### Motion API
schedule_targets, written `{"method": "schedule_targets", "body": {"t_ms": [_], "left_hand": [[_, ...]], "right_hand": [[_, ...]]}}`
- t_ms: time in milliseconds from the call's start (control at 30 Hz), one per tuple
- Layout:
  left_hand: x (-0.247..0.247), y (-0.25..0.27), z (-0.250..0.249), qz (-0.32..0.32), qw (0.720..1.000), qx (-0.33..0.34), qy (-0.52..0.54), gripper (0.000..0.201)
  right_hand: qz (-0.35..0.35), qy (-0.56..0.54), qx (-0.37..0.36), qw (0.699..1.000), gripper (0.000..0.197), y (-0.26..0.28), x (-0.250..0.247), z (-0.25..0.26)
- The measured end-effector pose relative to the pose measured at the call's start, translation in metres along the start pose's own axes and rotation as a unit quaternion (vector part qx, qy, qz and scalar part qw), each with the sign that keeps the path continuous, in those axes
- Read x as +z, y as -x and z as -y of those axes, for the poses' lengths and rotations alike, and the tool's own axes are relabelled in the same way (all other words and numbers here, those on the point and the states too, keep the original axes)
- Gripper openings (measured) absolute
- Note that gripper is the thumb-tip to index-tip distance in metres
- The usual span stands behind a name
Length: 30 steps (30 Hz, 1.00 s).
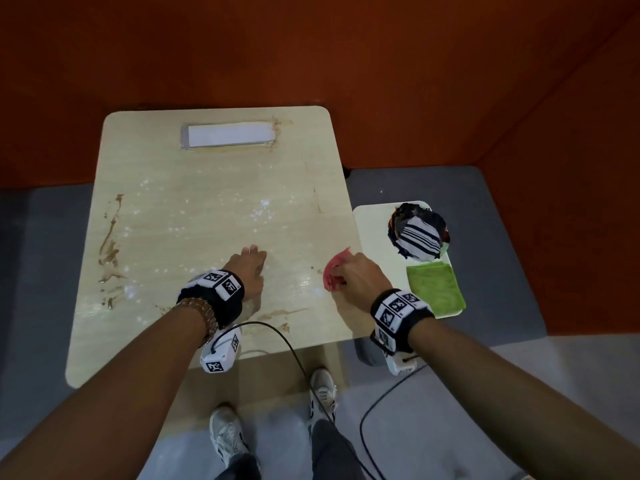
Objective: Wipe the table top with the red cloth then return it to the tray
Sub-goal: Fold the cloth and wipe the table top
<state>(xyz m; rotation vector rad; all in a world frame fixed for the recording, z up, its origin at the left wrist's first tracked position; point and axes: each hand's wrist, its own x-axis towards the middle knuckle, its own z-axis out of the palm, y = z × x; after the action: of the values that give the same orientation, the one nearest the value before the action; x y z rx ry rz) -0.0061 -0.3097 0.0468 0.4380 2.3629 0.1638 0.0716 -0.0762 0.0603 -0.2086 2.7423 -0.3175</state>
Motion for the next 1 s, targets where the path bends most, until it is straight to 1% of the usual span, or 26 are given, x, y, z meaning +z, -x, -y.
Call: {"method": "schedule_targets", "body": {"t_ms": [67,133,167,233,267,300,400,500,633,700,767,867,900,1000], "left_hand": [[-0.001,0.0,0.001,0.0,1.0,-0.002,-0.002,0.043],[-0.002,0.002,0.002,-0.002,1.0,-0.003,-0.006,0.042],[-0.003,0.002,0.003,-0.003,1.0,-0.001,-0.007,0.042],[-0.005,0.004,0.003,-0.007,1.0,-0.001,-0.006,0.043],[-0.005,0.004,0.004,-0.009,1.0,-0.001,-0.005,0.044],[-0.005,0.005,0.004,-0.011,1.0,0.0,-0.003,0.045],[-0.002,0.004,0.004,-0.016,1.0,0.004,0.002,0.048],[0.0,0.002,0.003,-0.01,1.0,-0.001,0.006,0.056],[0.002,0.0,0.0,-0.004,1.0,0.0,0.002,0.061],[0.0,0.001,0.001,-0.009,1.0,-0.001,-0.008,0.061],[-0.001,0.001,0.003,-0.009,1.0,-0.005,-0.013,0.062],[0.001,0.002,0.002,-0.001,1.0,-0.011,-0.012,0.063],[0.002,0.003,0.001,0.0,1.0,-0.012,-0.011,0.064],[0.003,0.003,0.0,-0.002,1.0,-0.009,-0.014,0.064]], "right_hand": [[0.004,-0.013,-0.014,1.0,0.026,0.005,0.002,-0.001],[0.013,-0.043,-0.017,0.999,0.021,0.001,-0.006,-0.003],[0.005,-0.066,-0.006,0.998,0.017,-0.003,-0.012,-0.004],[-0.05,-0.11,0.022,0.992,0.011,-0.017,-0.024,-0.009],[-0.072,-0.117,0.032,0.99,0.013,-0.027,-0.029,-0.011],[-0.076,-0.108,0.041,0.99,0.015,-0.037,-0.033,-0.013],[-0.021,-0.042,0.062,0.997,0.02,-0.058,-0.034,-0.015],[0.001,-0.031,0.068,0.997,0.022,-0.047,-0.02,-0.007],[0.041,-0.034,0.017,0.998,0.021,-0.015,-0.003,0.009],[0.059,-0.033,-0.006,0.998,0.018,-0.013,-0.007,0.009],[0.051,-0.037,-0.009,0.998,0.014,-0.021,-0.017,0.003],[-0.016,-0.043,0.019,0.999,0.017,-0.035,-0.036,-0.01],[-0.024,-0.03,0.022,0.999,0.018,-0.038,-0.04,-0.013],[0.012,0.01,0.036,0.999,0.014,-0.036,-0.04,-0.011]]}}
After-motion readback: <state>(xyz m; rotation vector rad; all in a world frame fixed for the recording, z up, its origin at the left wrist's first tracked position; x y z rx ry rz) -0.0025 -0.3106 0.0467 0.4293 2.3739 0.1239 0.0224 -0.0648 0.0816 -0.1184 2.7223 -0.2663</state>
